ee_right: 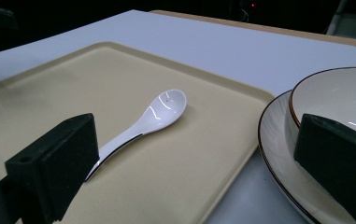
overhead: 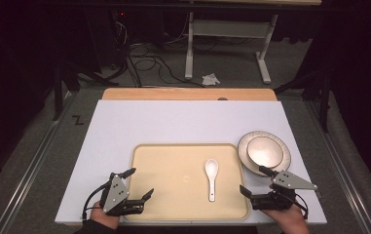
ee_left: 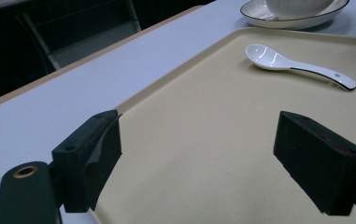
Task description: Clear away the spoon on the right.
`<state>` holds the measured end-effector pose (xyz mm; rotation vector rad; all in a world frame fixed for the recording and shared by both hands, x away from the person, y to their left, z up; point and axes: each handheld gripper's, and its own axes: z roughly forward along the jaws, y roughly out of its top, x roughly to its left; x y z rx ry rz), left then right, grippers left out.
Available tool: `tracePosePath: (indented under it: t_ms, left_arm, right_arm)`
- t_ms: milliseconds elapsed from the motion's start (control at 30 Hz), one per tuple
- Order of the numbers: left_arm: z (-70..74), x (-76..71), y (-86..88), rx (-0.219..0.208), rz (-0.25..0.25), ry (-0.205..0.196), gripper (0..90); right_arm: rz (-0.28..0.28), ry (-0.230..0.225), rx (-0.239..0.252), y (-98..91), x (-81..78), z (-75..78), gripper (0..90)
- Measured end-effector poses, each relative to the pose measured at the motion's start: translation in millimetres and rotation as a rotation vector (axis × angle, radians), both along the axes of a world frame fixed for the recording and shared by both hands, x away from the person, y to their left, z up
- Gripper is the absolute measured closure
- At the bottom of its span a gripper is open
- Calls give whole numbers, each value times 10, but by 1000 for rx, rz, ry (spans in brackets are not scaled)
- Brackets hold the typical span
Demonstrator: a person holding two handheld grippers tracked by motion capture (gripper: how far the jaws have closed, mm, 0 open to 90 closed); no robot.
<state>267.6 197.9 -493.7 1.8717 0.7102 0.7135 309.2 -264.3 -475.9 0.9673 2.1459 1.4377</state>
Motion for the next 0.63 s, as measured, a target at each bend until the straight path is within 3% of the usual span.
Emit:
tracePosePath:
  t_ms: [633]
  left_arm:
    - [13,-12,6,-1,-8,-8,158]
  right_arm:
    - [-4,12,6,12,24,-44,8]
